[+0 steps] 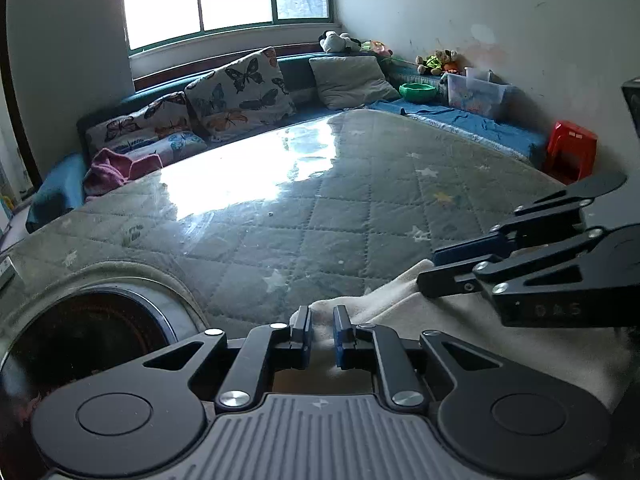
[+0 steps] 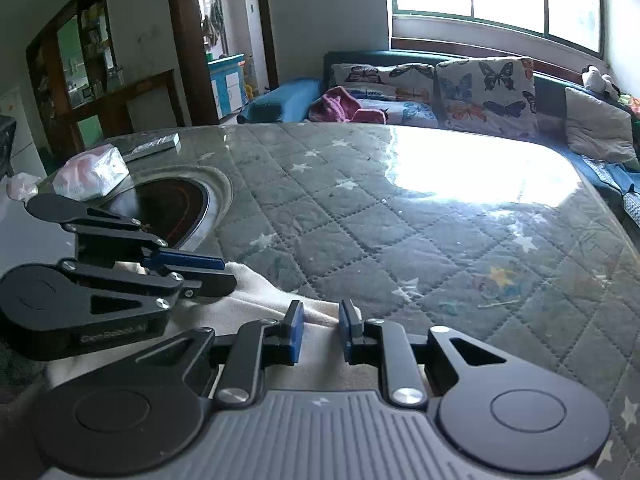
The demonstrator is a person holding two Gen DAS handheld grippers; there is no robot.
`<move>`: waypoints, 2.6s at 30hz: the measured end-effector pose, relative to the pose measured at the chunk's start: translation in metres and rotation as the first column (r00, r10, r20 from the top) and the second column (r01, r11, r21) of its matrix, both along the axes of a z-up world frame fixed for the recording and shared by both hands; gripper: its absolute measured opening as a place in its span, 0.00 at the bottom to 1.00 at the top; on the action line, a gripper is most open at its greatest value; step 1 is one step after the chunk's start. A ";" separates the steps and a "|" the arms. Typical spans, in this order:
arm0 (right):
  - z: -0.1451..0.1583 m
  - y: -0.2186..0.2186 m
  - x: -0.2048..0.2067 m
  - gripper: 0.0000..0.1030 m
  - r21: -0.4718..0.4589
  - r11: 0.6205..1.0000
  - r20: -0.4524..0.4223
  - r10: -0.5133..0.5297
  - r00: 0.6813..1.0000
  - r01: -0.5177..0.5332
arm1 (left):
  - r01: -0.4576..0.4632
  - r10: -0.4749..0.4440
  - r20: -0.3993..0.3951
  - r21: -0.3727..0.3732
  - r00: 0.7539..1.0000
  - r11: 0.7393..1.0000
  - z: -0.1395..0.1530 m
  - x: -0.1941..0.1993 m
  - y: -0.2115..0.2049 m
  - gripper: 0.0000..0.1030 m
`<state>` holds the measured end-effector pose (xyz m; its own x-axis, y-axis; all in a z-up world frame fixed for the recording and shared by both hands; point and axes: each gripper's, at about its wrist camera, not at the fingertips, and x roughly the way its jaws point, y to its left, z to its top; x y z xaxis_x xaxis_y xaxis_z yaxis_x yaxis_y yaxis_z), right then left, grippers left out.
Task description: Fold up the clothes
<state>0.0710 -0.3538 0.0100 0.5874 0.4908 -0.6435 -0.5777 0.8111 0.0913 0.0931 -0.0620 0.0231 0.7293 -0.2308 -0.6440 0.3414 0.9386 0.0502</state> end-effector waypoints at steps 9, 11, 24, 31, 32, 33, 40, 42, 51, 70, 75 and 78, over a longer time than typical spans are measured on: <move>0.015 -0.030 -0.029 0.18 0.011 1.000 0.031 -0.021 0.999 0.021 | 0.048 -0.044 0.043 -0.094 0.998 0.994 0.024 -0.035 -0.010 0.13; 0.010 -0.039 -0.030 0.18 0.014 0.998 0.017 -0.055 0.998 0.054 | 0.077 -0.074 0.039 -0.110 0.997 0.991 0.022 -0.040 -0.017 0.13; 0.016 -0.084 -0.052 0.18 0.035 0.990 0.041 -0.139 0.989 0.138 | 0.059 -0.054 0.043 -0.121 0.998 0.991 0.016 -0.060 -0.018 0.13; 0.003 -0.074 -0.086 0.18 -0.059 0.997 0.060 -0.055 0.997 0.058 | 0.089 -0.082 0.061 -0.114 0.995 0.990 0.013 -0.090 -0.026 0.13; 0.001 -0.074 -0.089 0.18 -0.078 0.995 0.064 -0.058 0.996 0.063 | 0.089 -0.083 0.062 -0.107 0.995 0.990 0.011 -0.094 -0.027 0.13; 0.002 -0.075 -0.092 0.18 -0.085 0.994 0.071 -0.063 0.995 0.069 | 0.089 -0.083 0.063 -0.101 0.995 0.991 0.010 -0.098 -0.028 0.13; 0.018 -0.070 -0.113 0.18 -0.038 0.999 0.118 -0.015 0.993 0.020 | 0.069 -0.062 0.057 -0.113 0.996 0.991 0.005 -0.116 -0.024 0.13; 0.013 -0.066 -0.115 0.18 -0.040 0.999 0.107 0.005 0.994 -0.001 | 0.058 -0.053 0.050 -0.114 0.997 0.992 0.001 -0.120 -0.023 0.13; 0.013 -0.056 -0.126 0.18 -0.038 0.999 0.108 0.038 0.993 -0.034 | 0.069 -0.059 0.081 -0.125 0.995 0.990 0.006 -0.133 -0.021 0.14; 0.009 -0.015 -0.135 0.18 -0.024 0.988 0.105 0.153 0.983 -0.151 | -0.073 0.085 0.071 -0.154 0.994 0.985 0.004 -0.140 0.015 0.16; 0.000 -0.011 -0.133 0.18 -0.032 0.986 0.066 0.168 0.984 -0.166 | -0.133 0.143 0.045 -0.174 0.989 0.976 -0.003 -0.145 0.038 0.19; 0.005 -0.013 -0.131 0.19 -0.028 0.985 0.066 0.170 0.983 -0.168 | -0.143 0.154 0.036 -0.215 0.987 0.966 0.002 -0.143 0.048 0.19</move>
<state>-0.0601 -0.3668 0.0153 0.5399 0.5729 -0.6166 -0.7109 0.7027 0.0304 -0.0503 -0.0145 0.0251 0.7970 -0.2440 -0.5525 0.1998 0.9698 -0.1401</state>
